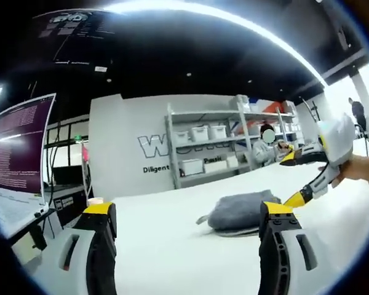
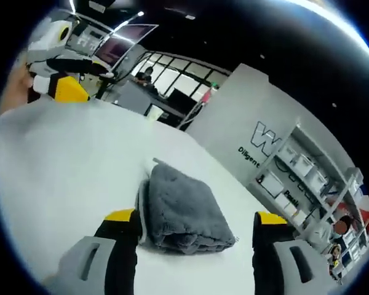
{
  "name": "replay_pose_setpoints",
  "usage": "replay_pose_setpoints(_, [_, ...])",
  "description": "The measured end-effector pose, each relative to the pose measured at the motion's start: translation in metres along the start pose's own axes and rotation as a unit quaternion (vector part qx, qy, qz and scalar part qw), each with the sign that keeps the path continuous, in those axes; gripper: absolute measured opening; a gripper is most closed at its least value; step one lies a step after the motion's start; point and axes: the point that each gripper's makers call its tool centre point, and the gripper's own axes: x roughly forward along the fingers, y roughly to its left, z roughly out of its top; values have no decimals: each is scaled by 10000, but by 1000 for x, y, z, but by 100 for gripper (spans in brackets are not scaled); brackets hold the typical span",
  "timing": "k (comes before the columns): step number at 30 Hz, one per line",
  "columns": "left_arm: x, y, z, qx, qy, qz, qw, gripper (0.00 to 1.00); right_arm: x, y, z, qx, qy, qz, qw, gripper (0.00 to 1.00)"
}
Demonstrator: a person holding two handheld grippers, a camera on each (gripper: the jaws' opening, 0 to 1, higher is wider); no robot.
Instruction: Open the folded towel by lifting each exposed corner and separating the folded layers until the towel lies flat within the target outline without major curled edges
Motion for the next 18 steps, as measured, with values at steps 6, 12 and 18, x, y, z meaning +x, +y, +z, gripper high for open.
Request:
replay_pose_setpoints(6, [-1, -2, 0, -50, 5, -74, 10000, 93, 7, 11, -15, -218, 166, 157, 9995, 55])
replay_pose_setpoints(12, [-2, -5, 3, -153, -92, -175, 9997, 91, 17, 27, -15, -940, 240, 244, 9950, 37])
replay_pose_setpoints(18, [-1, -4, -1, -199, -18, -163, 9997, 90, 34, 40, -25, -1225, 464, 480, 9902, 23])
